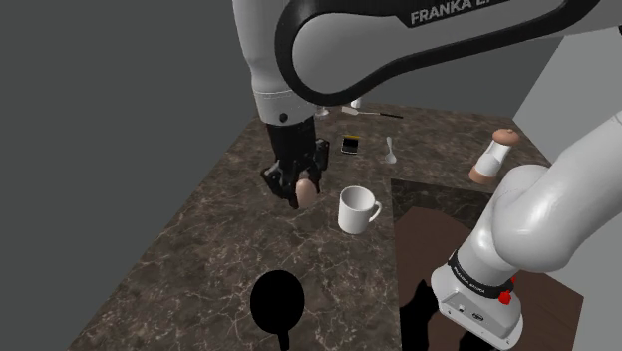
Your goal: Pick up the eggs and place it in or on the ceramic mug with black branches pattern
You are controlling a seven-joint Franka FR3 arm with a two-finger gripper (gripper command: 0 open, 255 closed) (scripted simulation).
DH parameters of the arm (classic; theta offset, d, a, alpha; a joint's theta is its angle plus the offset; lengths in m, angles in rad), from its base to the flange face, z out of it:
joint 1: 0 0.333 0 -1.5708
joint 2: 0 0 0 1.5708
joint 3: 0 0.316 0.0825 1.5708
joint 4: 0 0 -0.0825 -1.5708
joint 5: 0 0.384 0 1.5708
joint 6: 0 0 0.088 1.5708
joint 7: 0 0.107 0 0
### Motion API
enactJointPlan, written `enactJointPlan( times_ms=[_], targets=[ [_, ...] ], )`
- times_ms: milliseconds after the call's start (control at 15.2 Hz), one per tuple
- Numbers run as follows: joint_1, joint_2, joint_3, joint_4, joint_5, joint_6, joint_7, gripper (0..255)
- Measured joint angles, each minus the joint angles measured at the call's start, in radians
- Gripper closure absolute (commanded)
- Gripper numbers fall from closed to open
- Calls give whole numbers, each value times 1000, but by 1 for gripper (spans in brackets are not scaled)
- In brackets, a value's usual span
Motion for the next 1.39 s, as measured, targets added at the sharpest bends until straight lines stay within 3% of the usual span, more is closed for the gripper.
enactJointPlan(
  times_ms=[792,1386],
  targets=[
    [106,163,202,158,-1,26,323,255],
    [117,201,223,76,-13,141,346,255]
  ],
)
